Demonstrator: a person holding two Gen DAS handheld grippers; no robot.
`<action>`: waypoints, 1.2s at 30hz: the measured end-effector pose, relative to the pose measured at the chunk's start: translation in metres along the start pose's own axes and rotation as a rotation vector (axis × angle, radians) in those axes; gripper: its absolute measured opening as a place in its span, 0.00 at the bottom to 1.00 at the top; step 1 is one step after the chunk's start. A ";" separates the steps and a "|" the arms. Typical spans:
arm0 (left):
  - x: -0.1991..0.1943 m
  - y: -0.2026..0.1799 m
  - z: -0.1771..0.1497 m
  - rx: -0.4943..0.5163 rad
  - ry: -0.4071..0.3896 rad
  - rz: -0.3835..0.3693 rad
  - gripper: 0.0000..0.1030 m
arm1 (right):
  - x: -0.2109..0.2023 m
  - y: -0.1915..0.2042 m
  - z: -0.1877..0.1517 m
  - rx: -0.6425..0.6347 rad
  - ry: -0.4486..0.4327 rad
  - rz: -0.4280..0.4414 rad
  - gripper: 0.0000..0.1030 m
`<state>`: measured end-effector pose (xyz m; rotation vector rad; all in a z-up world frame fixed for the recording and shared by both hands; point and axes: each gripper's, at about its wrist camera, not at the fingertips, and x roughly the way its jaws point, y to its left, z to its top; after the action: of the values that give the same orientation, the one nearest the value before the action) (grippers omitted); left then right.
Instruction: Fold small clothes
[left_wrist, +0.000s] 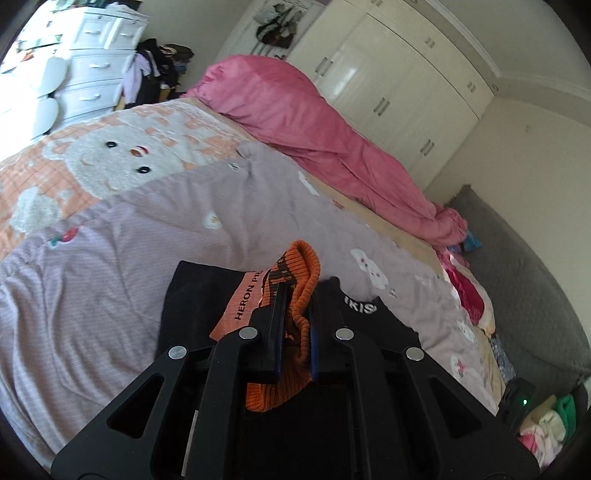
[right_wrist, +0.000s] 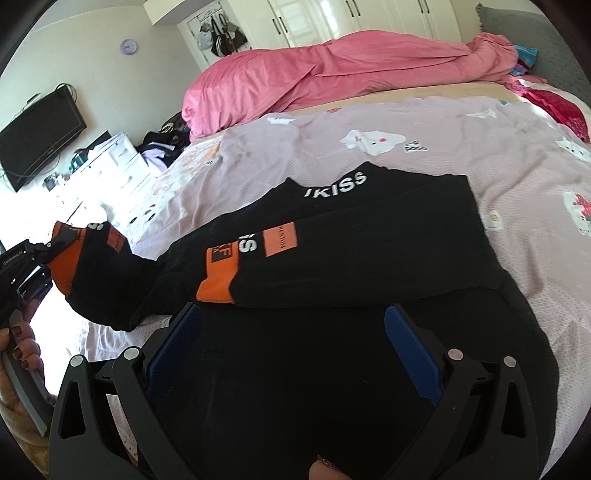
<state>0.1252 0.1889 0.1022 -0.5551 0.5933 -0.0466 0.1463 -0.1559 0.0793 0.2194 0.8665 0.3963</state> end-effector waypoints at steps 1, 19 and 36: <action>0.004 -0.006 -0.002 0.016 0.013 -0.007 0.04 | -0.002 -0.003 0.000 0.007 -0.004 -0.004 0.96; 0.095 -0.093 -0.051 0.281 0.302 -0.107 0.05 | -0.019 -0.068 -0.005 0.167 -0.034 -0.081 0.96; 0.111 -0.082 -0.054 0.277 0.327 -0.113 0.33 | 0.029 -0.040 -0.022 0.123 0.072 -0.051 0.96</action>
<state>0.1981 0.0706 0.0495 -0.3114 0.8577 -0.3269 0.1563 -0.1797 0.0315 0.2974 0.9662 0.3054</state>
